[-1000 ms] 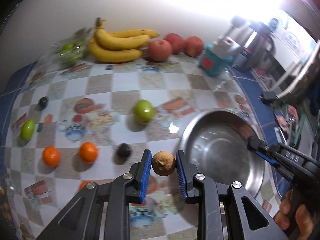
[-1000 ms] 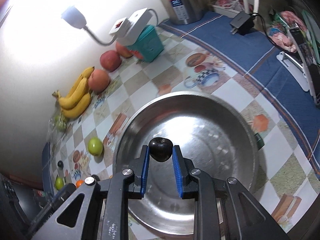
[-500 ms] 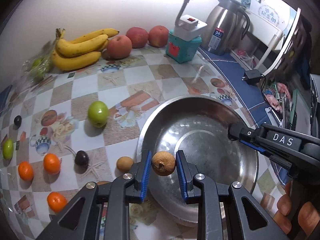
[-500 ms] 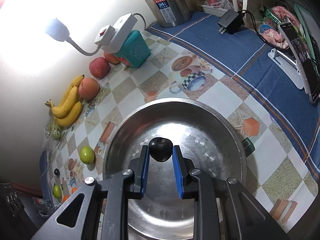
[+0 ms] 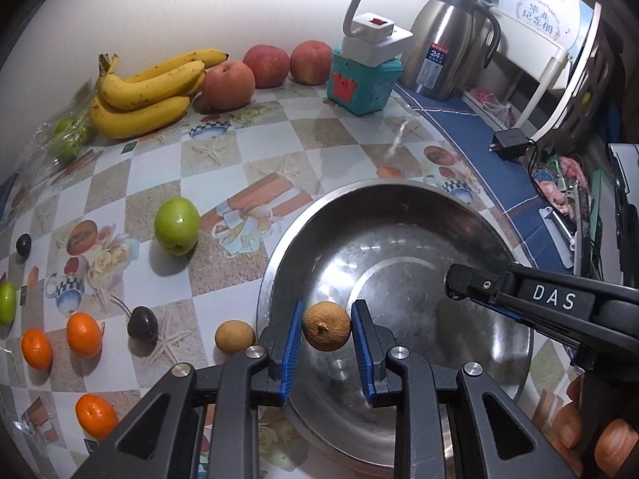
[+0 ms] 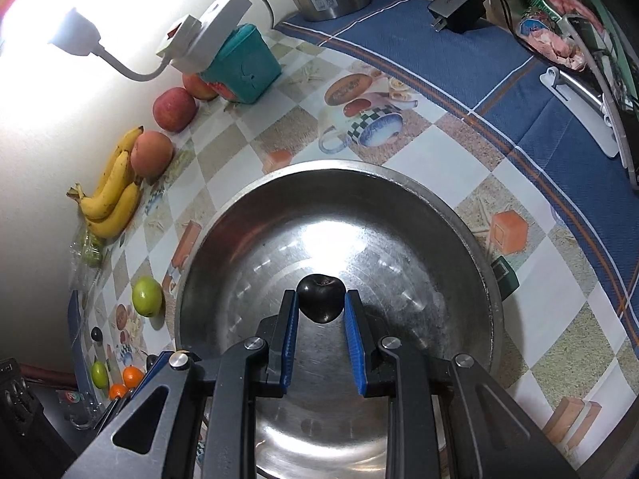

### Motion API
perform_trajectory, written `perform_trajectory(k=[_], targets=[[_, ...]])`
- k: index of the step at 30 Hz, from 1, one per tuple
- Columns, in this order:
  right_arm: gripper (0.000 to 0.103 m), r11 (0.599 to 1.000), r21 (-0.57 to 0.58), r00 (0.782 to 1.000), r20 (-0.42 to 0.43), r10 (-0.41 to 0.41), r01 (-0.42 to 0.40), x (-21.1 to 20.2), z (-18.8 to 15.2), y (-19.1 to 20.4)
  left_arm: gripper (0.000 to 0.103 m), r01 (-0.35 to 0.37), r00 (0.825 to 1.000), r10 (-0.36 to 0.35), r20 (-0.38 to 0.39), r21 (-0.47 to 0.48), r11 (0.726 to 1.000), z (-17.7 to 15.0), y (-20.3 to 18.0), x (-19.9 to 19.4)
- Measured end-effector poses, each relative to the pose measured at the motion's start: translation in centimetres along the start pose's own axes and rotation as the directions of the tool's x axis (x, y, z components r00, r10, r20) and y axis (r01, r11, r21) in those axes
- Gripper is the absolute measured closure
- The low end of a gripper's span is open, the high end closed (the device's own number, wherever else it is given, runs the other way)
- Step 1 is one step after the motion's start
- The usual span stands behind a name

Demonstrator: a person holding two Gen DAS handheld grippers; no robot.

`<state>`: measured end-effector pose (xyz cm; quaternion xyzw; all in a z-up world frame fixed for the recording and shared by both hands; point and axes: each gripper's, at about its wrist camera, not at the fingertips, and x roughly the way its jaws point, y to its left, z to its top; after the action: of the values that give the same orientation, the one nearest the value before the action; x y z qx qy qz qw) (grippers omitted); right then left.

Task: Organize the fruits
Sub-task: 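Carry the kiwi and the cherry in both tools over the steel basin, then open the left tool to drop the kiwi while the right tool releases the cherry into the basin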

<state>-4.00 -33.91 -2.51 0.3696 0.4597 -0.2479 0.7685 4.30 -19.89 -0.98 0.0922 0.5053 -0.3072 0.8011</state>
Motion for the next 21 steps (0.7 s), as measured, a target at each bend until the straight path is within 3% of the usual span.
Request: perform_trajectory(k=[10,12,16,21], targets=[[0.078,0.999,-0.024,0.999,-0.043,-0.032,0.031,1.3,-0.5,0.4,0.073,-0.013,0.999,0.013,-0.032,-0.002,1.000,-0.3,0.1,0.9],[0.078,0.999,-0.026,0.998,-0.048,-0.036,0.035,1.5,-0.6,0.4,0.066,-0.015,0.999,0.015,-0.032,-0.007,1.000,-0.2,0.3,0.9],[0.078,0.999,-0.030,0.998,-0.046,-0.043,0.042,1.4,-0.6,0.5,0.062,-0.011,0.999,0.011,-0.033,-0.019,1.000,-0.2,0.5,0.7],[0.078,0.998,-0.035,0.997,-0.048,-0.054,0.052,1.4,-0.5,0.6,0.047,-0.015,1.000,0.014,-0.024,-0.021,1.000,0.0,0.5,0.2]])
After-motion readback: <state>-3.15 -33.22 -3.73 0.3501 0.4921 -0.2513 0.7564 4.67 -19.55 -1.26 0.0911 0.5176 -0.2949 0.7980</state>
